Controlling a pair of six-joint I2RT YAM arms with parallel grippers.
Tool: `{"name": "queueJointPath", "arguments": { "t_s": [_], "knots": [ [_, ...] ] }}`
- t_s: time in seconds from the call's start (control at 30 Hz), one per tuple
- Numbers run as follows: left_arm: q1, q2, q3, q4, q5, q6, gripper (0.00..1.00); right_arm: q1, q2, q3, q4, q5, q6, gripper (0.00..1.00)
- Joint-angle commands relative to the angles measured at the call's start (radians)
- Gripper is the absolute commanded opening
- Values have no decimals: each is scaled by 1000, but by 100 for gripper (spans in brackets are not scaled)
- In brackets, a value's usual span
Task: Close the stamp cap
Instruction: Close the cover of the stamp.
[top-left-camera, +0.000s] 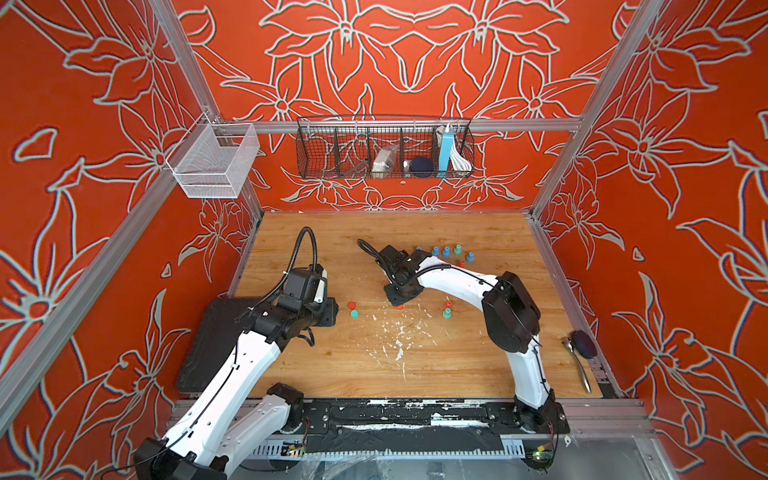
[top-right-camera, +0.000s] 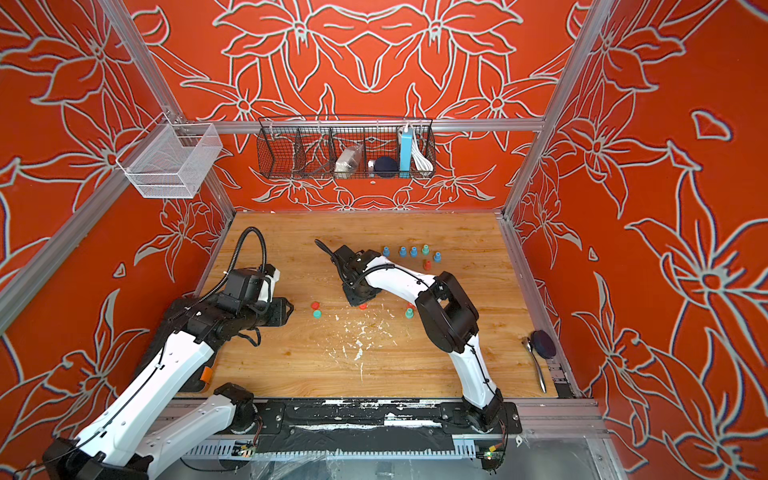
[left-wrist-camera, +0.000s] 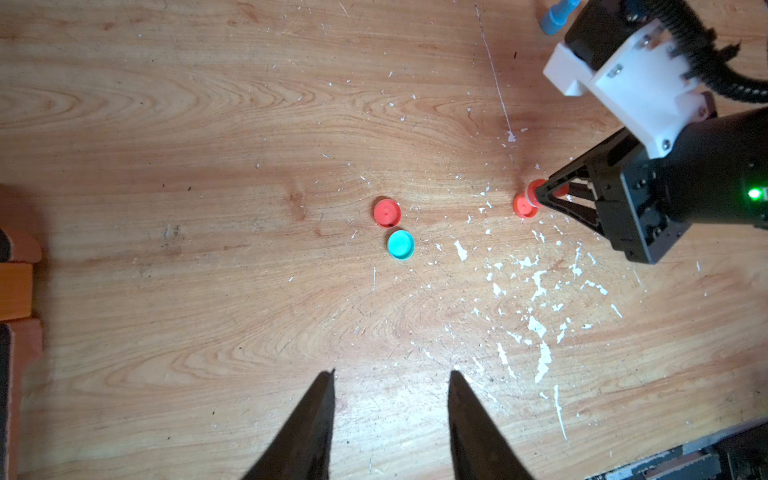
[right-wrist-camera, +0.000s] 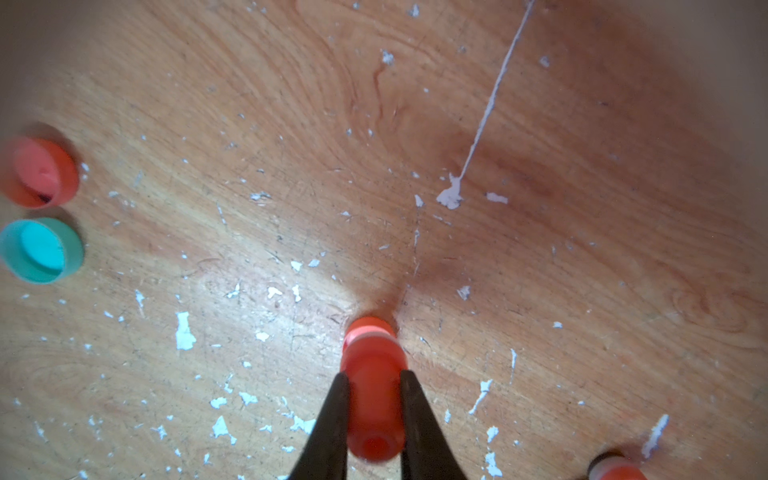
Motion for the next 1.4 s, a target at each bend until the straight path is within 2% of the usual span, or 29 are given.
{"name": "queueJointPath", "arguments": {
  "t_s": [0.0, 1.37],
  "knots": [
    [10, -14, 1, 4, 2, 13, 45, 9, 9, -7, 3, -5, 23, 9],
    [16, -16, 1, 6, 2, 14, 45, 9, 29, -75, 45, -5, 34, 9]
  ]
}}
